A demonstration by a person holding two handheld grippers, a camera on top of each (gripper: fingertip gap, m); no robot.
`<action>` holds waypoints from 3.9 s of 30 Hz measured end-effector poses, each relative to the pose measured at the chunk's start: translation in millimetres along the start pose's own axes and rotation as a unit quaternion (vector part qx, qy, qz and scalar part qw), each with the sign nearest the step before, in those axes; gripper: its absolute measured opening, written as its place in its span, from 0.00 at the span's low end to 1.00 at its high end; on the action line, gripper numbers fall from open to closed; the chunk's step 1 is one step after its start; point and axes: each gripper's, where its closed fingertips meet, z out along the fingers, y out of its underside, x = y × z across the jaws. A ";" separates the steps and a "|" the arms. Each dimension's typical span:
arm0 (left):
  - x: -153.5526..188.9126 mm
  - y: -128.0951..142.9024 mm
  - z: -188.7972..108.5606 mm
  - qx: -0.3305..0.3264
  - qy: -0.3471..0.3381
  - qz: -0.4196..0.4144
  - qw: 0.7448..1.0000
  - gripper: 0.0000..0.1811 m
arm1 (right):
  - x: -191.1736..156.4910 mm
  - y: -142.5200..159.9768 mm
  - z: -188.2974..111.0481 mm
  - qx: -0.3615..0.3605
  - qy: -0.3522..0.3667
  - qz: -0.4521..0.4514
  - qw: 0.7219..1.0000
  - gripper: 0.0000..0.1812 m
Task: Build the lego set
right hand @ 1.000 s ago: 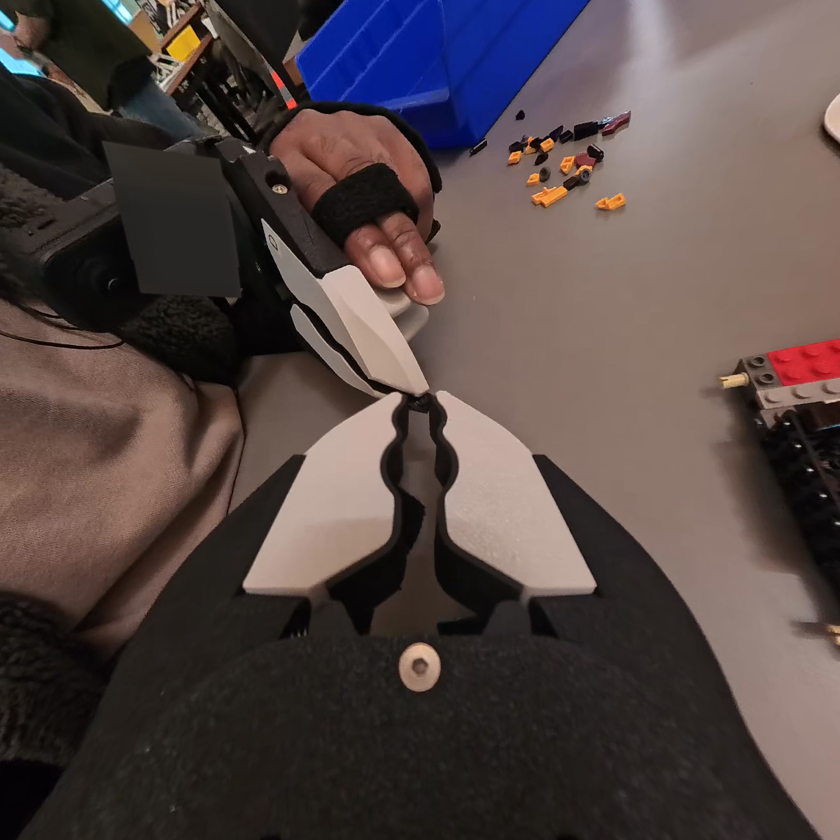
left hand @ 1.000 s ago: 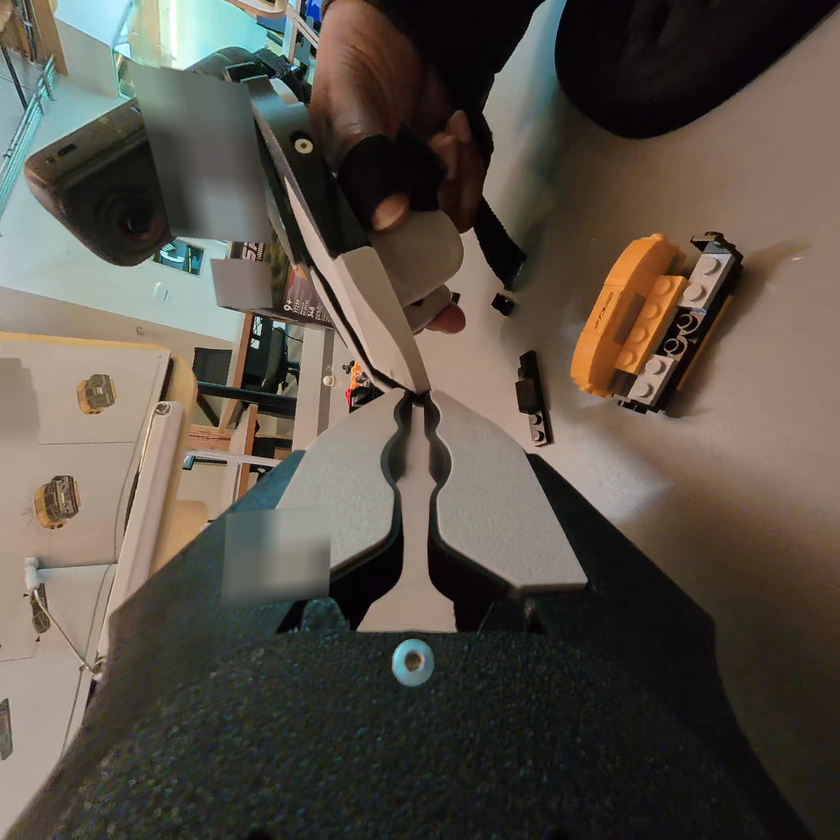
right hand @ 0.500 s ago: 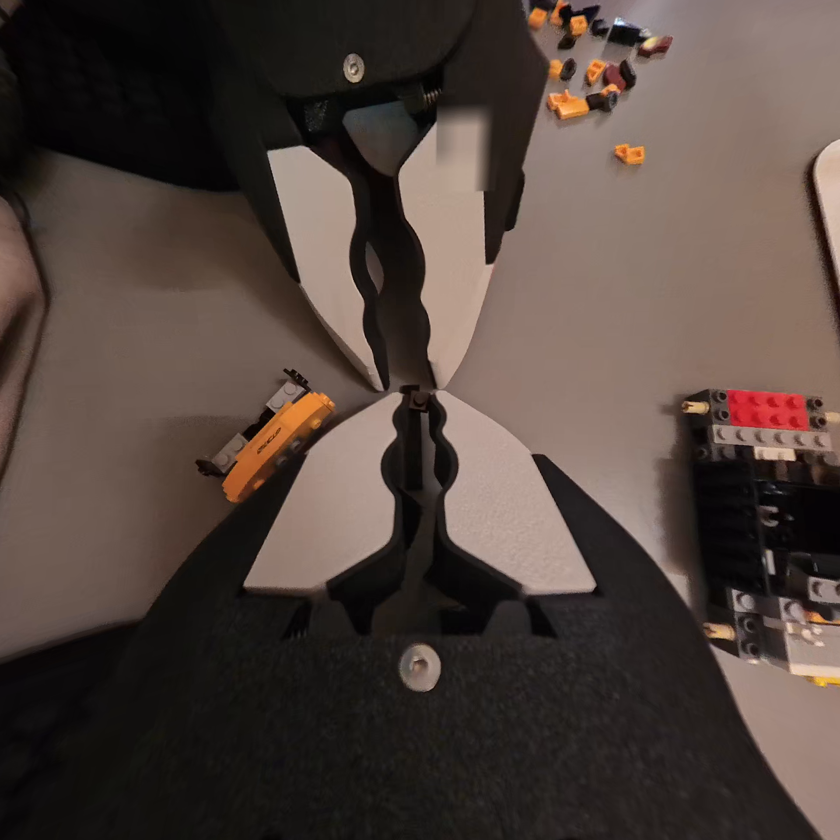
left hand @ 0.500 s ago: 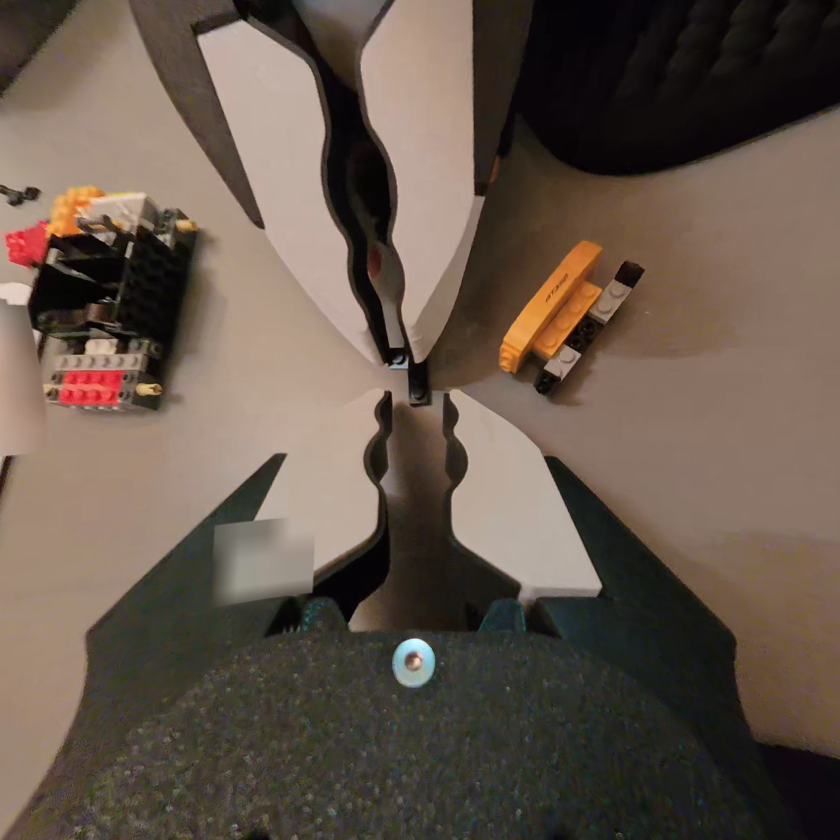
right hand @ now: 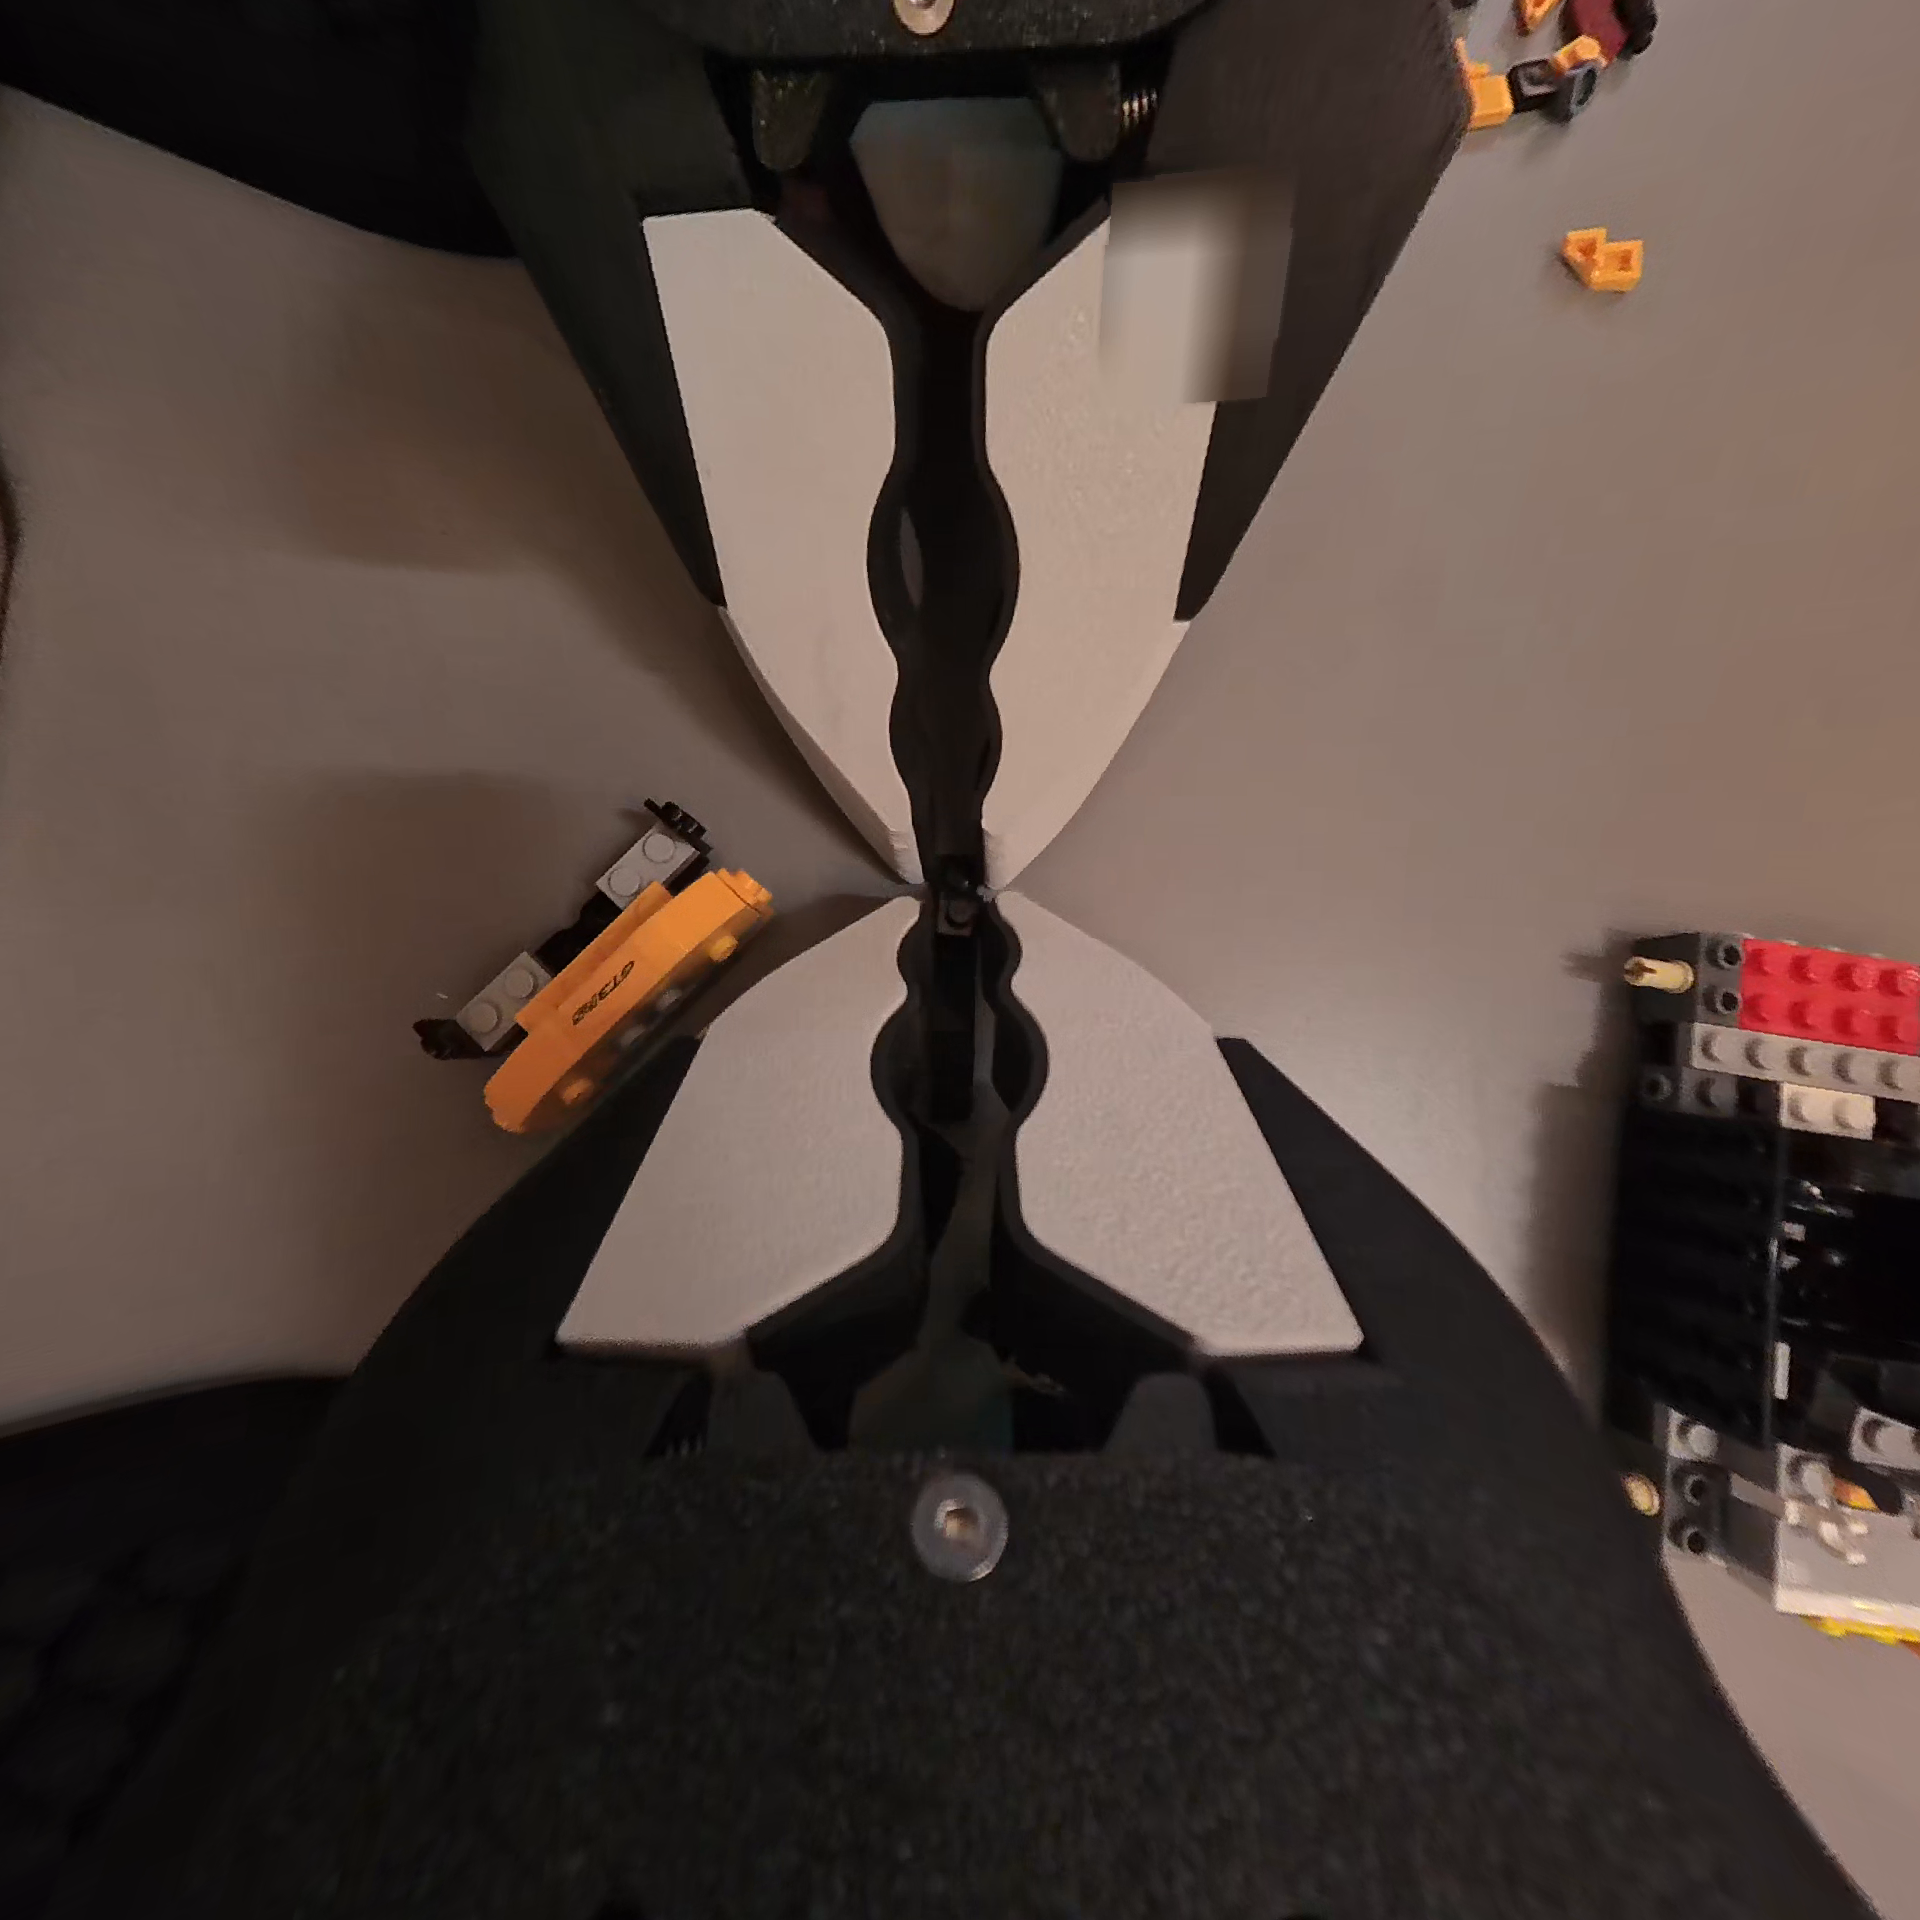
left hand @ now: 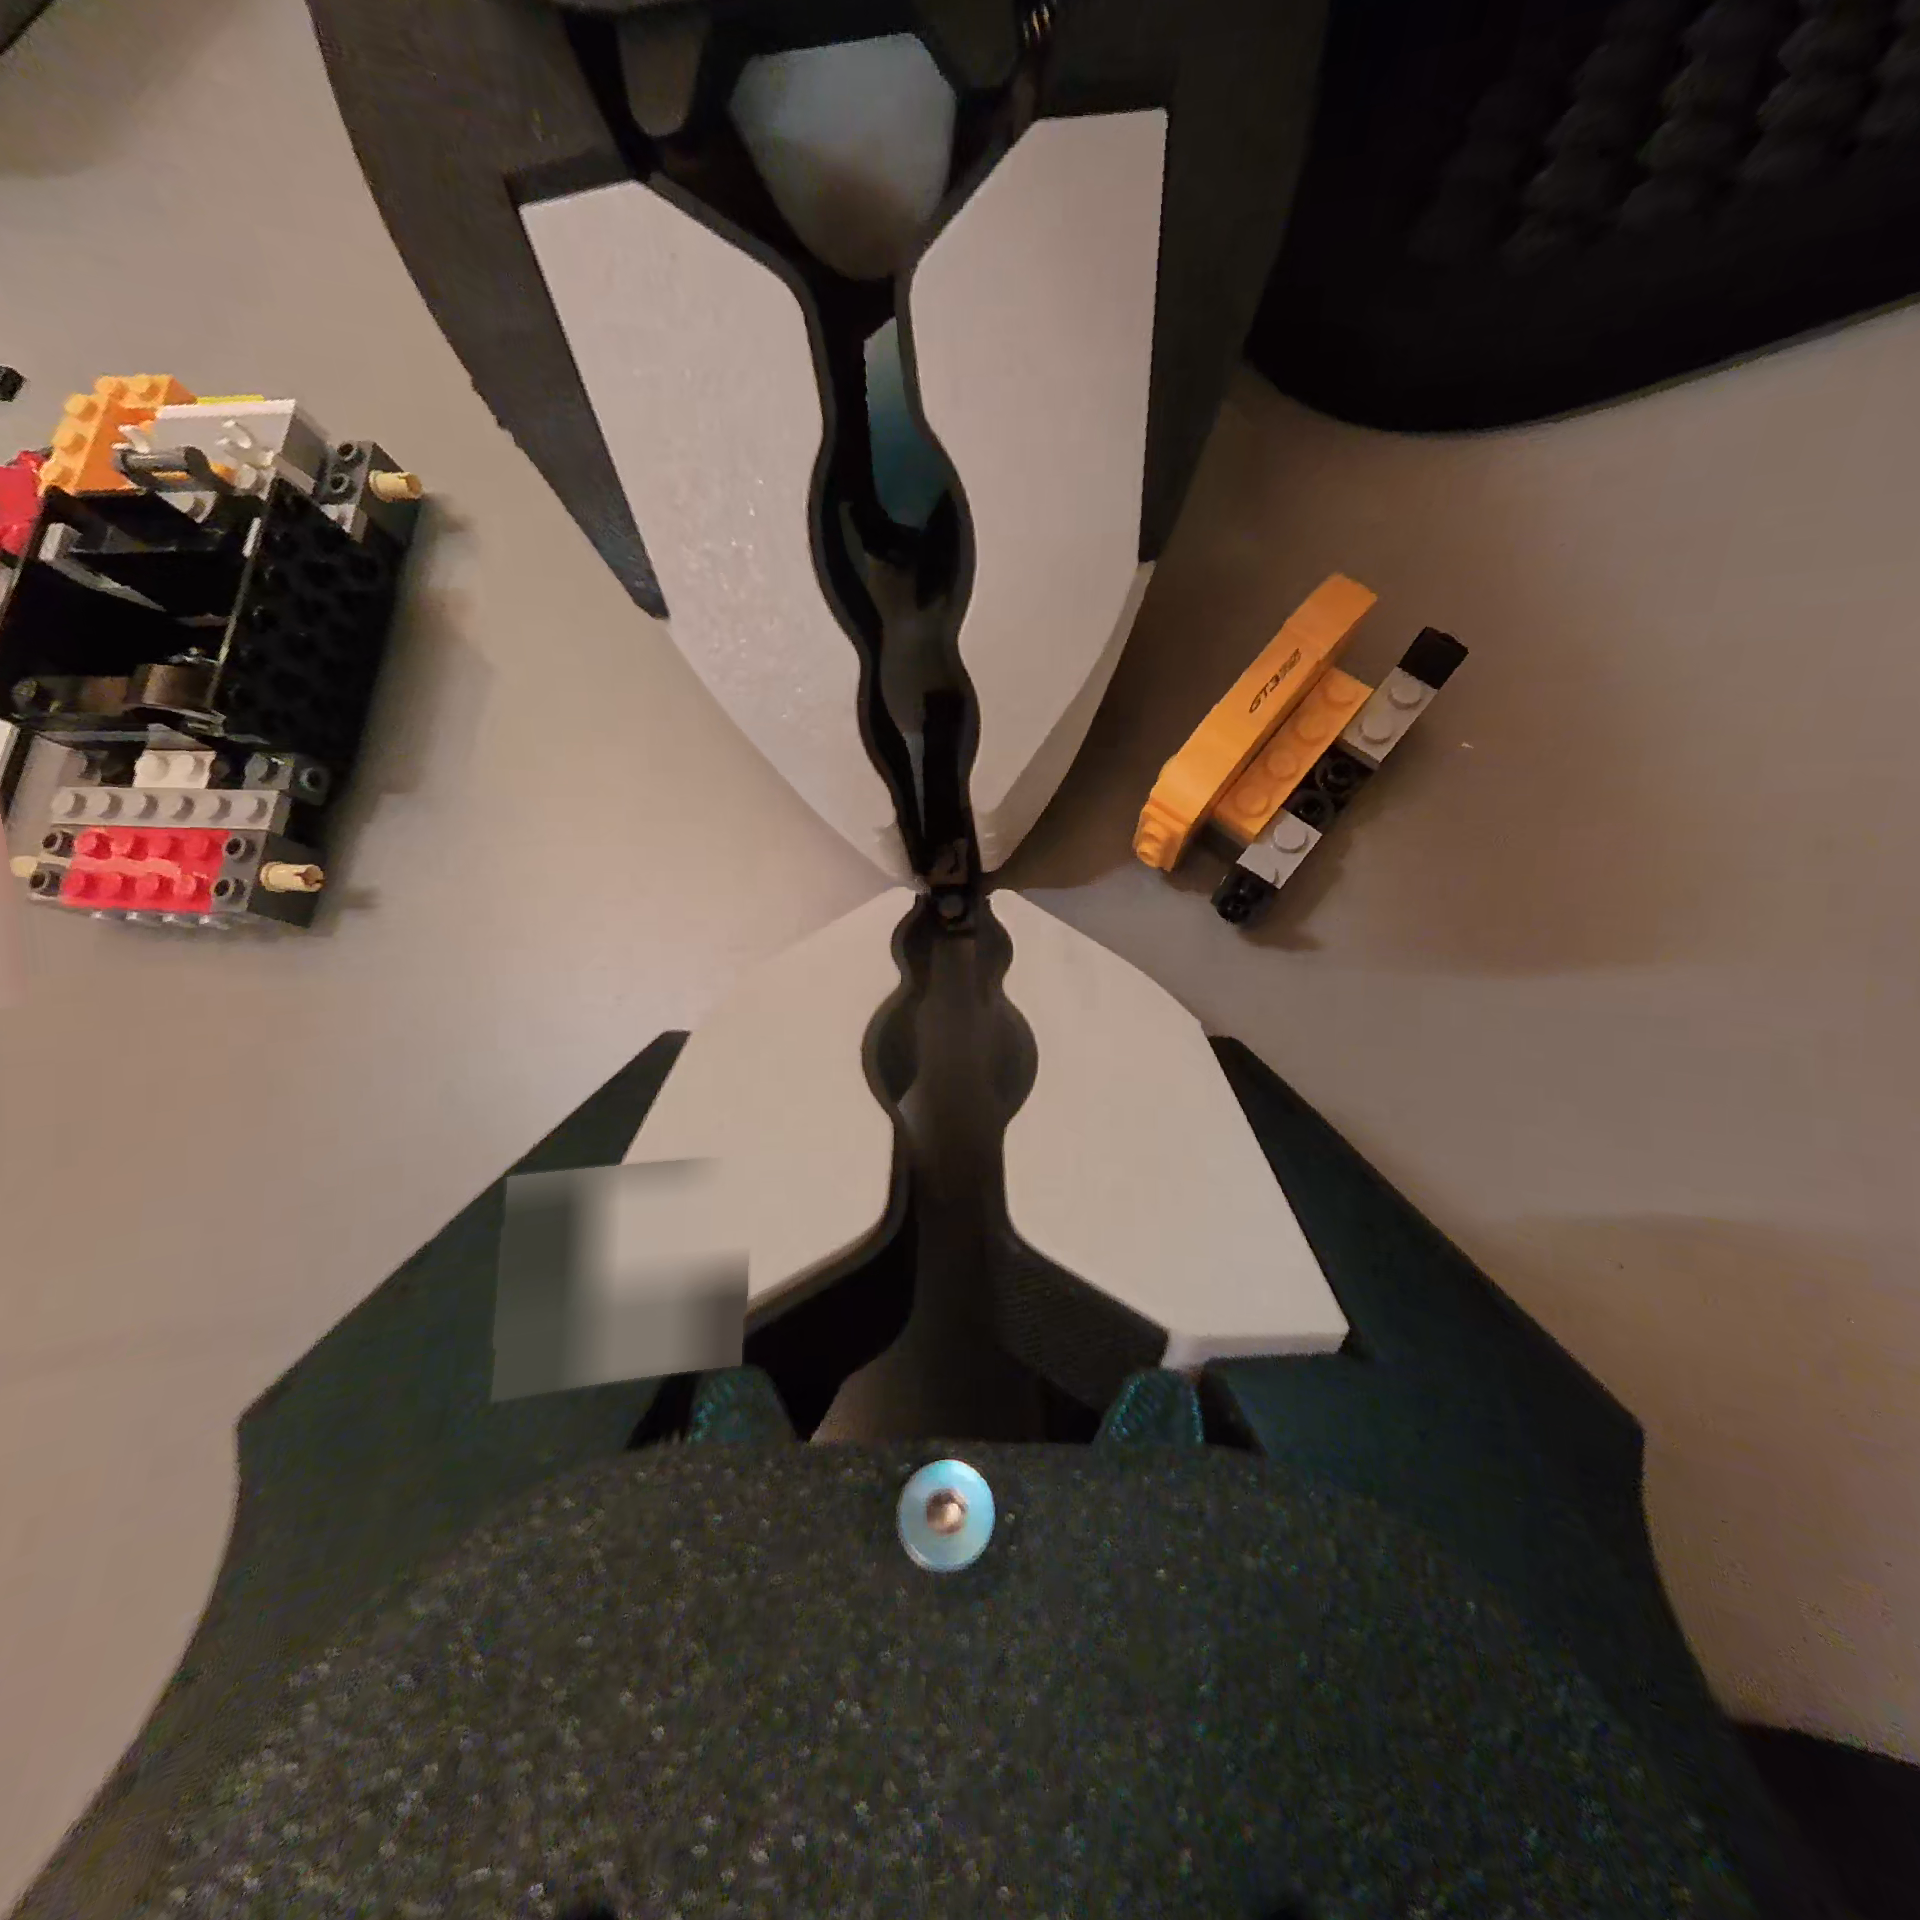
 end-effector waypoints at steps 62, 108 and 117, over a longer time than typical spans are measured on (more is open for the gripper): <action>-10.6 -18.1 -28.0 0.110 0.128 -0.304 0.938 0.11 | -2.2 -2.3 -17.0 0.043 -0.002 0.005 0.999 0.04; -3.7 -57.5 -45.0 0.227 0.136 -0.385 0.884 0.06 | -0.8 -38.7 -53.3 0.138 0.131 -0.060 0.980 0.04; -3.8 -60.8 -51.8 0.232 0.119 -0.359 0.896 0.06 | -0.9 -46.5 -58.6 0.159 0.164 -0.098 0.969 0.04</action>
